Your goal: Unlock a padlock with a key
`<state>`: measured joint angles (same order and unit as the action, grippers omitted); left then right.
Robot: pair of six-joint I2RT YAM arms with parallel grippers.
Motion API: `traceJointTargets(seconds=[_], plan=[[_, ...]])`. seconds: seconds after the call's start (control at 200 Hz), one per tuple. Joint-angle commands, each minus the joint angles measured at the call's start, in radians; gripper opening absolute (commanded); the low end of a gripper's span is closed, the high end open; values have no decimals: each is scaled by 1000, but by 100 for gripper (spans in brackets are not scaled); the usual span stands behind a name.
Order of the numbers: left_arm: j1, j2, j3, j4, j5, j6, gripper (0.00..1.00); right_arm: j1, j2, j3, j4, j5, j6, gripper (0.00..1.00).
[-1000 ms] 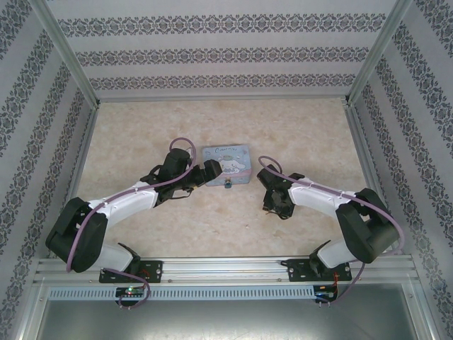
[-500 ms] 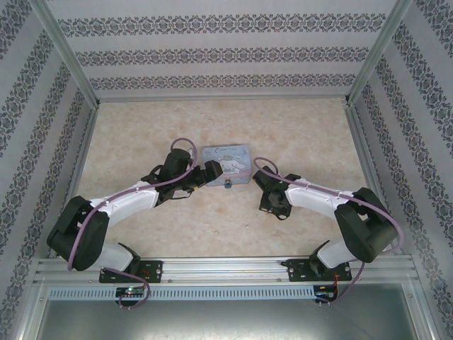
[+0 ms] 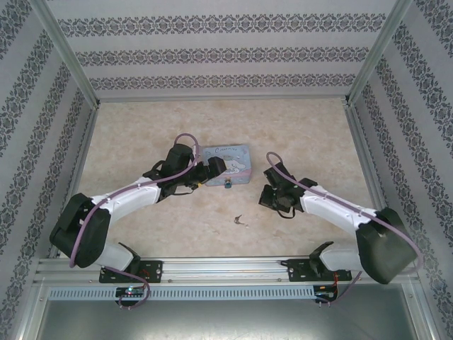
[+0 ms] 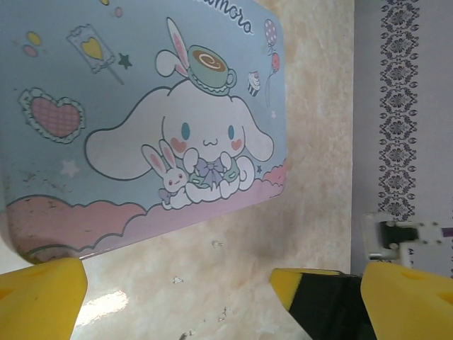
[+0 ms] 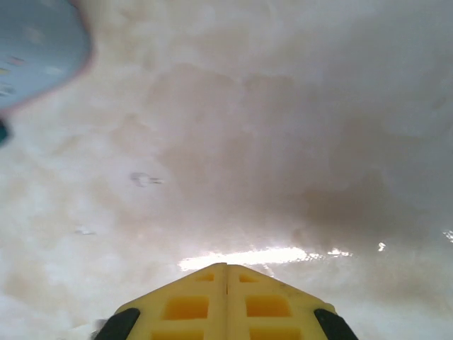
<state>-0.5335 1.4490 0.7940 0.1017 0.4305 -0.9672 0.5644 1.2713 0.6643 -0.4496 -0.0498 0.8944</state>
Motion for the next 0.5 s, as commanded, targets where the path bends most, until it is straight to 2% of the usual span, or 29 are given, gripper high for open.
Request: traceJointTargets(seconds=[0.0,0.15,0.23,0.31,0.375,0.495], plan=[[-22,16,35,-28,14,2,100,-9,-40,-12,-1,-24,-9,0],[-27,18,49,-52,-6,7,99,26,-61,-22,20,-42,12,0],[-26,10,57,-80,-33,15,99,87,-38,-1,16,-31,-1,22],[-23,3,64,-111,-62,18,99,161,16,46,-6,-8,-27,35],[-15,-1,79,-148,-80,32,99,224,75,93,-30,21,-44,40],[27,-7,109,-228,-92,63,99,320,205,182,-62,66,-60,41]])
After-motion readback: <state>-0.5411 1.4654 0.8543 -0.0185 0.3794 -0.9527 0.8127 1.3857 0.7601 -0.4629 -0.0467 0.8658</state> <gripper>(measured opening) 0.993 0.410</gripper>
